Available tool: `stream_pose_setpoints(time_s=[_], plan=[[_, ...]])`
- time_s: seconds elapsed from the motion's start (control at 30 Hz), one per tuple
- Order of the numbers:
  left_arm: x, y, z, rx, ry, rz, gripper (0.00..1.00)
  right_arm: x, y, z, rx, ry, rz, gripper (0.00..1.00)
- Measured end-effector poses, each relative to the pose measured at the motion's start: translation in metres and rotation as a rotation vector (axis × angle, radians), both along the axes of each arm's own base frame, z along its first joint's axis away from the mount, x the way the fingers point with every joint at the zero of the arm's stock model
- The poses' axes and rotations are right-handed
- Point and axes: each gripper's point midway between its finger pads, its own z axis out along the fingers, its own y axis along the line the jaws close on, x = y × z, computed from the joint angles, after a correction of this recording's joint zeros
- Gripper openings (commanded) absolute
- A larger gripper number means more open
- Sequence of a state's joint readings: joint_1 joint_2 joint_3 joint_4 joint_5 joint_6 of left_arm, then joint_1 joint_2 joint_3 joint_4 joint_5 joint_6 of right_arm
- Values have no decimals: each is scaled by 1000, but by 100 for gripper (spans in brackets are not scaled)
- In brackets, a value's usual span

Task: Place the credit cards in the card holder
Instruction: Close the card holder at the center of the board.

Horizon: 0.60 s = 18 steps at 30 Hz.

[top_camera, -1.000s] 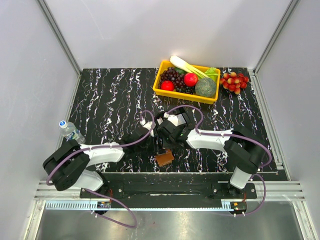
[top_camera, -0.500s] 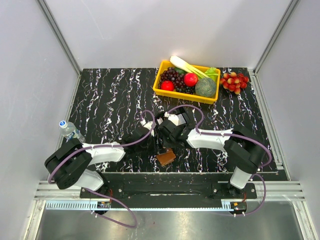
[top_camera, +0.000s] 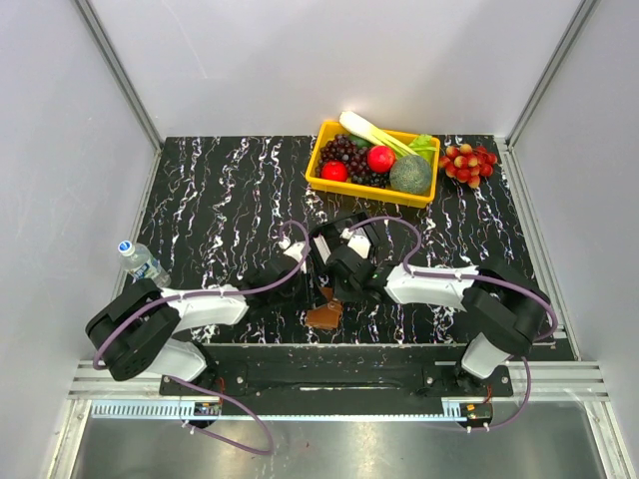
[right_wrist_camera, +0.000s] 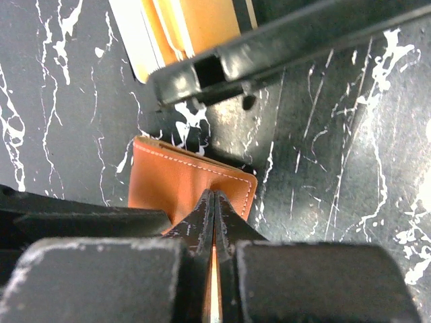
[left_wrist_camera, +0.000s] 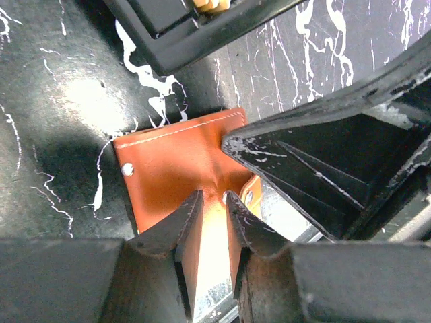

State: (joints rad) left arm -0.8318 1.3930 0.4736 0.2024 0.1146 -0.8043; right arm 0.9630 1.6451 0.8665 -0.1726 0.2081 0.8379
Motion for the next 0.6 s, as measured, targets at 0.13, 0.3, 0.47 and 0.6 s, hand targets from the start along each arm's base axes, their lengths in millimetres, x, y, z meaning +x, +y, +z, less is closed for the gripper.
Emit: stream_pose_setpoints(time_s=[0.13, 0.3, 0.47, 0.6], plan=[[1, 3, 2, 11, -15, 2, 28, -5, -3, 0, 9, 12, -14, 2], [0, 8, 11, 9, -35, -3, 31, -5, -3, -1, 7, 15, -17, 2], [-2, 7, 20, -23, -67, -25, 32, -5, -2, -1, 3, 17, -17, 3], [-7, 2, 21, -42, -66, -70, 32, -4, -1, -1, 0, 18, -16, 3]])
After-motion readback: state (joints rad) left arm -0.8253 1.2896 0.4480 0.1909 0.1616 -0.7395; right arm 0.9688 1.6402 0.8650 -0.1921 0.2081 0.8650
